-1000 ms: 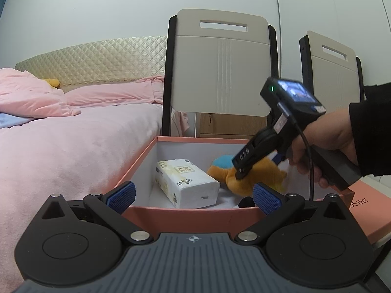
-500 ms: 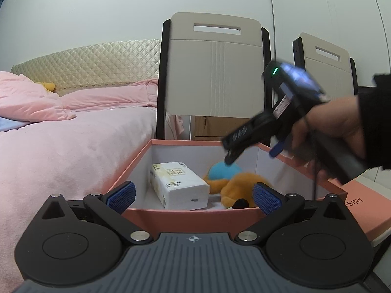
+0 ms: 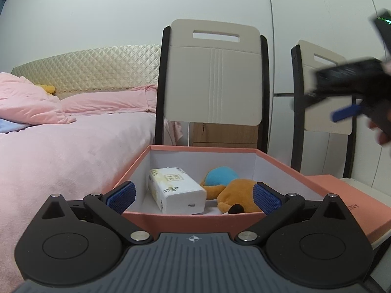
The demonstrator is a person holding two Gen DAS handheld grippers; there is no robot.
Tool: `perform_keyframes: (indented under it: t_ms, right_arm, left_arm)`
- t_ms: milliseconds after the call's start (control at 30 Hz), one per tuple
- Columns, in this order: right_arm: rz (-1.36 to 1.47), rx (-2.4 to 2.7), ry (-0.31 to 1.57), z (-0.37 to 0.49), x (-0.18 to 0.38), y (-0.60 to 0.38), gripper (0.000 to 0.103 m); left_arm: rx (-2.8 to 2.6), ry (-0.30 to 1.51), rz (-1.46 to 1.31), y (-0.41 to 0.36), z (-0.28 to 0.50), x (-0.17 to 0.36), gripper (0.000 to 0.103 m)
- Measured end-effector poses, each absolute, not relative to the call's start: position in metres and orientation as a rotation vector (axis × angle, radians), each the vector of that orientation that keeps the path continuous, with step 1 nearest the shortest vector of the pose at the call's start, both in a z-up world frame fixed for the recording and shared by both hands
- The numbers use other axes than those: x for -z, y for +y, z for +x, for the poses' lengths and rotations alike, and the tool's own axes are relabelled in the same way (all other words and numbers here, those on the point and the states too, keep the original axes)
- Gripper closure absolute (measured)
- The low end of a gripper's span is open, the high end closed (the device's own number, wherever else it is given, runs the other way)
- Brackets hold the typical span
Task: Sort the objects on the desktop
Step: 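Withdraw the right gripper from the box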
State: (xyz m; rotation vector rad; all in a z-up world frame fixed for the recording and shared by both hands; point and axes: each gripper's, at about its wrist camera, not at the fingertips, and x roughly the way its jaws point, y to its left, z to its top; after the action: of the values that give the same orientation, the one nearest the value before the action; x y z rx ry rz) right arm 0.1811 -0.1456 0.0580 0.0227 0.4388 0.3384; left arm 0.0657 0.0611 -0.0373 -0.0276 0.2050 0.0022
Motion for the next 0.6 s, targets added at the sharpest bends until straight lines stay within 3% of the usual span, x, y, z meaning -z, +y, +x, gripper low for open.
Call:
perform_keyframes:
  t_ms: [600]
  right_arm:
    - [0.119,-0.319,0.3,0.094,-0.005,-0.209,0.0]
  left_arm:
    - [-0.035,0.183,0.008,0.053,0.063,0.038,0.0]
